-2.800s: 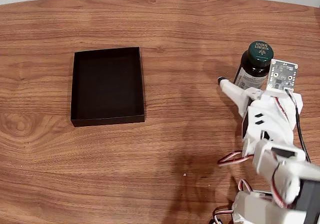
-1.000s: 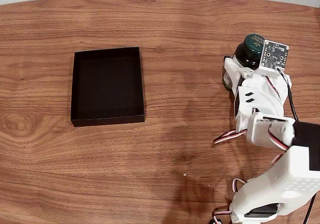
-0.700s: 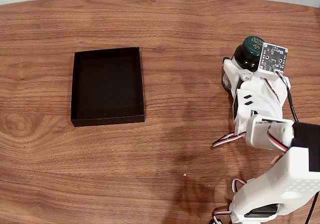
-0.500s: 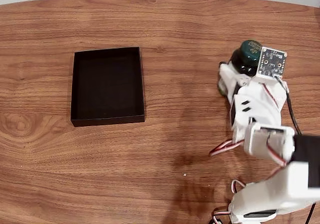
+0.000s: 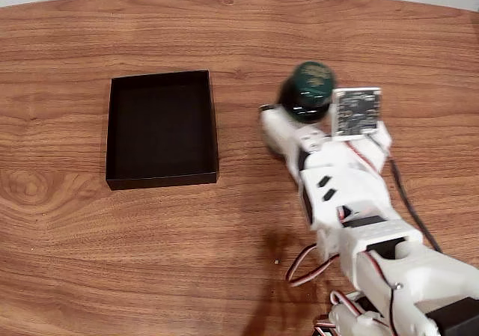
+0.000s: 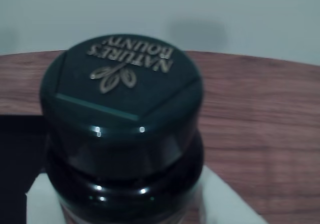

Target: Pick up the pill bottle and place it in the black box.

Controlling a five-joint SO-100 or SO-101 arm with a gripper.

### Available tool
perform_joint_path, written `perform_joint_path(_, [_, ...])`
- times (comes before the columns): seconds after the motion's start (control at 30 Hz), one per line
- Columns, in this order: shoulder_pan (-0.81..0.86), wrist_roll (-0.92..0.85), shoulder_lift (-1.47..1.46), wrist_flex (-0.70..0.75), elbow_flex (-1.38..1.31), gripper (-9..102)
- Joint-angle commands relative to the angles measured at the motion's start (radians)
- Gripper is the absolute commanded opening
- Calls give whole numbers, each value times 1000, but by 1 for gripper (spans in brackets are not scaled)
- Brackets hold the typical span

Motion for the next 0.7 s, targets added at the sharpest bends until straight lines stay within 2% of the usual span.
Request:
perform_joint_path(0.0, [-86,20,57,-83,-21,15])
perform_joint_path(0.23, [-209,41,-25,-175,-72,13])
perform_joint_path(0.67, [-337,80,-259,-204,-272,12])
